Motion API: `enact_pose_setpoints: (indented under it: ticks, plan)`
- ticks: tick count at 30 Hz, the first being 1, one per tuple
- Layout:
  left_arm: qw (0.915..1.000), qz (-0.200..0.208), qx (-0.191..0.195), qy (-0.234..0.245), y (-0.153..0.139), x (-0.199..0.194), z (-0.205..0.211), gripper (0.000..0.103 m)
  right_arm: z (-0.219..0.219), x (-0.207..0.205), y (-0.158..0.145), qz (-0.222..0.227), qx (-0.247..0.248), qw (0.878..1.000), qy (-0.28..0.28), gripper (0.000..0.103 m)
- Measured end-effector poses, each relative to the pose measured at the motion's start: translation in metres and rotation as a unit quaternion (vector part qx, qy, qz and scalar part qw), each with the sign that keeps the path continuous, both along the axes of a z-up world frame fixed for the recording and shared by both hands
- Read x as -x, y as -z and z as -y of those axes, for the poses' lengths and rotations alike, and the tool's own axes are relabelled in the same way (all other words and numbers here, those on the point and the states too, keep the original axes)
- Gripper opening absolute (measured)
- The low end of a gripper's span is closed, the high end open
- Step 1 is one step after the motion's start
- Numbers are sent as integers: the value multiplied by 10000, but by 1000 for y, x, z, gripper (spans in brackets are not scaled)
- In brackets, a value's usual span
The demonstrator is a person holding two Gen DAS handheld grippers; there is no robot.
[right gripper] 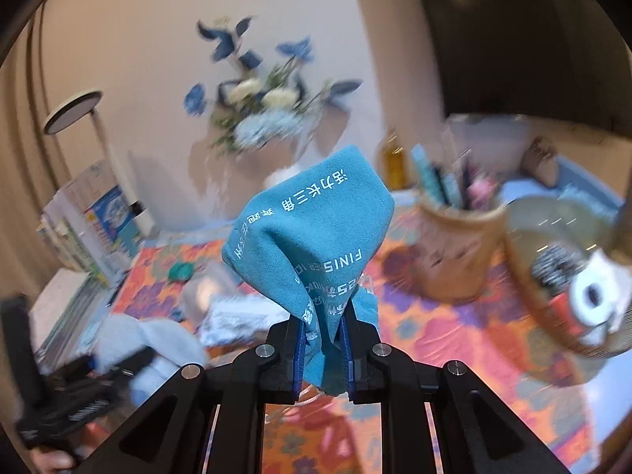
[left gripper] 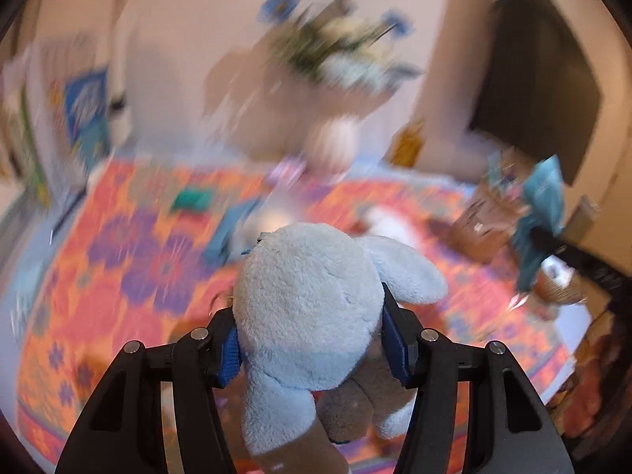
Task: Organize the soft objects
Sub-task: 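Carry plush bunny and teal pouch to glass bowl and open both tools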
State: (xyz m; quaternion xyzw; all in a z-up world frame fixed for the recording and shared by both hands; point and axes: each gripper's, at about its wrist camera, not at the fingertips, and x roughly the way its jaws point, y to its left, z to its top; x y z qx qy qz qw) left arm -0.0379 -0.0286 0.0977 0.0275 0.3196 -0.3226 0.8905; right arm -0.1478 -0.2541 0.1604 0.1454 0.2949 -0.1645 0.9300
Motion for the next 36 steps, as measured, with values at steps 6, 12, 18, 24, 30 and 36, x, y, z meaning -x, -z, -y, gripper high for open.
enact_pose_setpoints:
  ticks: [6, 12, 18, 24, 30, 36]
  plan:
    - [9958, 562, 207, 692, -61, 19, 63, 55, 32, 24, -32, -84, 350, 9968, 721, 15]
    - [9836, 1013, -15, 1494, -97, 52, 161, 55, 95, 54, -51, 117, 234, 9898, 1402, 15]
    - [9731, 915, 152, 2108, -108, 76, 242, 55, 155, 85, -50, 200, -23, 9792, 2021, 15]
    - [9692, 579, -54, 2392, -87, 74, 315, 55, 214, 108, -32, 104, -347, 9619, 2712, 15]
    - [9698, 79, -143, 2434, -54, 52, 370, 57, 252, 110, -5, -77, -778, 9501, 3019, 15]
    - [9657, -156, -325, 2572, -34, 52, 384, 75, 265, 100, 20, -285, -1243, 9417, 3114, 62]
